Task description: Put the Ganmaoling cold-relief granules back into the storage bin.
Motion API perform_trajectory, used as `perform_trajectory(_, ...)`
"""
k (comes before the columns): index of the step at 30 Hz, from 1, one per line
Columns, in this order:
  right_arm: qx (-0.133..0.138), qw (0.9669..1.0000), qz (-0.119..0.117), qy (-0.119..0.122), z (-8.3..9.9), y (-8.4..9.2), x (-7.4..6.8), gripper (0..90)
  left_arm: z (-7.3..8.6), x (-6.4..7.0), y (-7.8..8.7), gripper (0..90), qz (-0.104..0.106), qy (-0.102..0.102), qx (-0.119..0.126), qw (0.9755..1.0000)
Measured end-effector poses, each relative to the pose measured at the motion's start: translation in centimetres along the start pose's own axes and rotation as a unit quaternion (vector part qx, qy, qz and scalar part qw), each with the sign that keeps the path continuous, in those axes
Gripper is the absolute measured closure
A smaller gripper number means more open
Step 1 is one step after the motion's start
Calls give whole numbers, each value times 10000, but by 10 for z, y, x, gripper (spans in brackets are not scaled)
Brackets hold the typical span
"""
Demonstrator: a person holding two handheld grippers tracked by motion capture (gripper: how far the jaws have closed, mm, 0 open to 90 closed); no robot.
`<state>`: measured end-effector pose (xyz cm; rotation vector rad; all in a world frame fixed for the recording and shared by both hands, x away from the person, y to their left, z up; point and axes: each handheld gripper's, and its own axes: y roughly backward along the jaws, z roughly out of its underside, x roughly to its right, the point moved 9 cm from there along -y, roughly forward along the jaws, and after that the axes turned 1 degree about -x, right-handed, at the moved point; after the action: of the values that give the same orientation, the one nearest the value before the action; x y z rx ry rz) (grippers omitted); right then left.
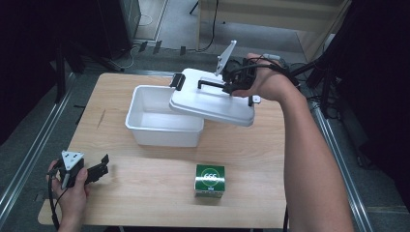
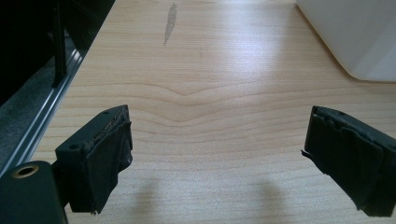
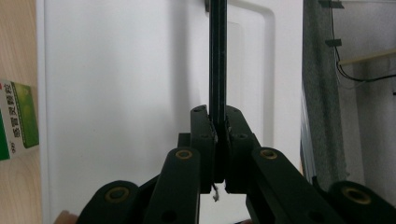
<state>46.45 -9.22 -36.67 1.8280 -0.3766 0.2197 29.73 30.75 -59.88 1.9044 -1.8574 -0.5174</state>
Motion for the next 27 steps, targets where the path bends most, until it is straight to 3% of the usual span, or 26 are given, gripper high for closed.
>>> perform_trajectory(12,-88,9994,81,-334,43,6,4,855,0,1,0,83,4,-3,18,10000)
perform_trajectory(27,-196,9980,174,-570,84,9,6,856,0,2,1,83,14,-15,18,10000)
